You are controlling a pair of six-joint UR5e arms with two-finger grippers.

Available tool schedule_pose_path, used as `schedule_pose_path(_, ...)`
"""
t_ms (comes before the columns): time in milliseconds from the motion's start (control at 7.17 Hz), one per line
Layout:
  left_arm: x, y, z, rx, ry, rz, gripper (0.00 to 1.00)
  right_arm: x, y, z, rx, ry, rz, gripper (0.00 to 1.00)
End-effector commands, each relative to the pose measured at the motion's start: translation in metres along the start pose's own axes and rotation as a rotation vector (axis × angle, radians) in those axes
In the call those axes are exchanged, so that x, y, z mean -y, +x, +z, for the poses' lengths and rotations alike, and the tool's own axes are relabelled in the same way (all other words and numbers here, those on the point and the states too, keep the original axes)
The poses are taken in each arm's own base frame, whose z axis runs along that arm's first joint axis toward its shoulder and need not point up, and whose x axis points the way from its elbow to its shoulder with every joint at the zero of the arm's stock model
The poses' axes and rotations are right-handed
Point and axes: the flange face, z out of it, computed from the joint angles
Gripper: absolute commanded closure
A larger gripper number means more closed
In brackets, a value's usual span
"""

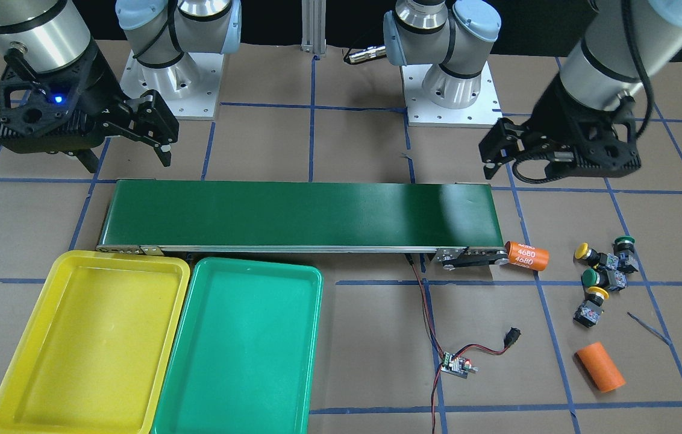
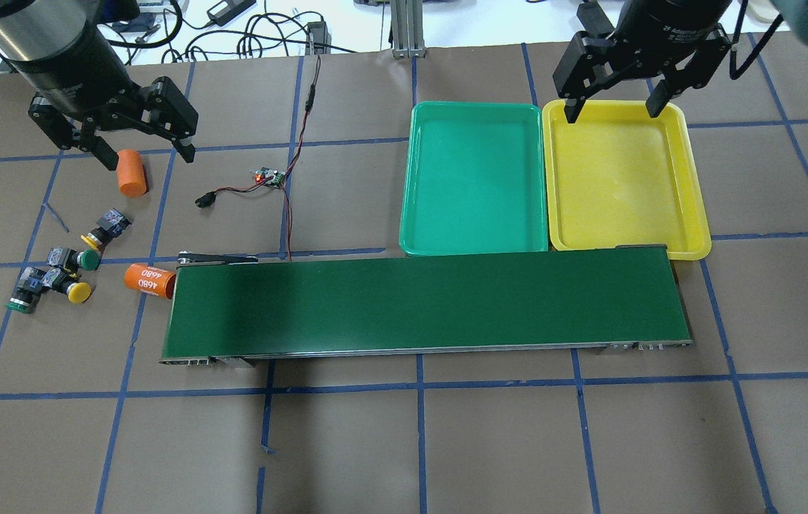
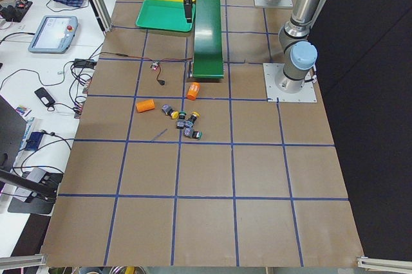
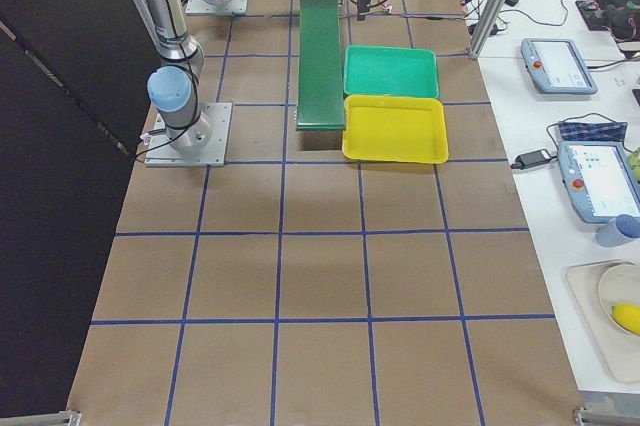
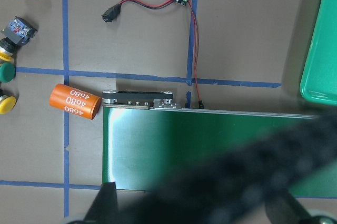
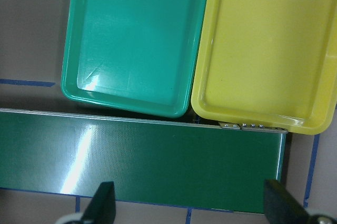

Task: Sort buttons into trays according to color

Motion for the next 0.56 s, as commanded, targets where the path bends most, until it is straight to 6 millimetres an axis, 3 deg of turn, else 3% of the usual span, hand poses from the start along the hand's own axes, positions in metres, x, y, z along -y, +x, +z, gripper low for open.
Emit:
schedule_pose_path(0,0.015,-0.107,0.052,-0.042,-0.044,0.082,0.0,-0.002,-0.001,-0.003,-0.001,0.004,-0.002,0.0)
schedule_pose_path(139,0.014,-0.138,0.082,-0.044,-0.034,0.107,0.0,-0.003,-0.001,-0.003,-0.001,0.004,-0.002,0.0)
schedule_pose_path(418,0.004,-0.173,0.148,-0.02,0.023,0.159,0.0,-0.004,-0.002,-0.005,-0.001,0.008,-0.004,0.0)
